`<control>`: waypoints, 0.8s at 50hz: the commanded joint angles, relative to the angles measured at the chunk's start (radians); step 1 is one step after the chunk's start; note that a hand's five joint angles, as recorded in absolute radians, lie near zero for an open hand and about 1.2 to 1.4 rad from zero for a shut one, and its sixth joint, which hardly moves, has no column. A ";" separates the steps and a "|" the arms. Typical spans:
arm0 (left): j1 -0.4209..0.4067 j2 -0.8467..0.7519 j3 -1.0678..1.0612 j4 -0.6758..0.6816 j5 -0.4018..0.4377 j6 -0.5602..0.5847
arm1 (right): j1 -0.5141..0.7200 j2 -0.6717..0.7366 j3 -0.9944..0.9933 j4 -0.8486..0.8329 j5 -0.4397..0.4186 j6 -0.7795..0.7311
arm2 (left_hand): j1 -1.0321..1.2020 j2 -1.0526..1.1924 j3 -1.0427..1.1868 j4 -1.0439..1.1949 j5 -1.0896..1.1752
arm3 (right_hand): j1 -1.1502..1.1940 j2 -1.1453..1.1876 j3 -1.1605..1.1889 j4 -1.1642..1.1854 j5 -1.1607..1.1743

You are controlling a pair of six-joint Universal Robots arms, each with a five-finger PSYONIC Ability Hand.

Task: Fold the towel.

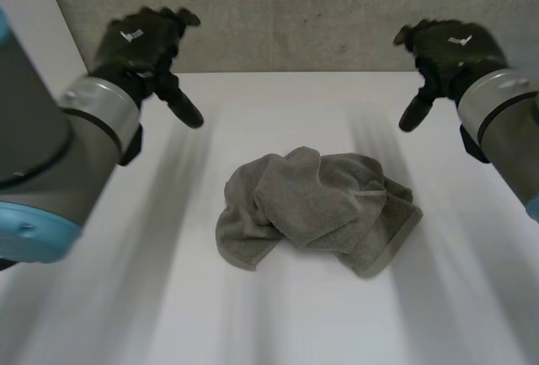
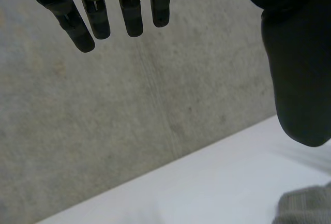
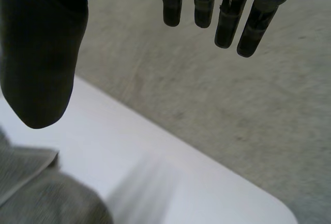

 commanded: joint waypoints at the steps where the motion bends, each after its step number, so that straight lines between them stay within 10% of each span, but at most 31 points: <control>1: -0.011 -0.178 -0.019 0.096 0.042 0.013 | -0.033 0.132 0.095 0.006 -0.151 -0.129 | -0.057 -0.055 -0.044 -0.066 -0.192 | -0.055 -0.080 -0.072 -0.085 -0.056; 13: -0.077 -0.475 0.045 0.106 0.139 0.146 | -0.076 0.338 0.151 -0.034 -0.167 -0.137 | -0.008 -0.006 0.006 -0.016 -0.143 | -0.055 -0.080 -0.072 -0.085 -0.056; 23: -0.127 -0.514 0.026 0.082 0.125 0.202 | -0.085 0.358 0.154 -0.070 -0.181 -0.135 | 0.920 0.922 0.934 0.912 0.785 | 1.166 1.142 1.150 1.136 1.166; 40: -0.172 0.116 -0.545 0.033 0.116 0.166 | -0.070 0.099 0.260 0.081 -0.394 -0.252 | 1.079 1.081 1.093 1.071 0.944 | 1.166 1.142 1.150 1.136 1.166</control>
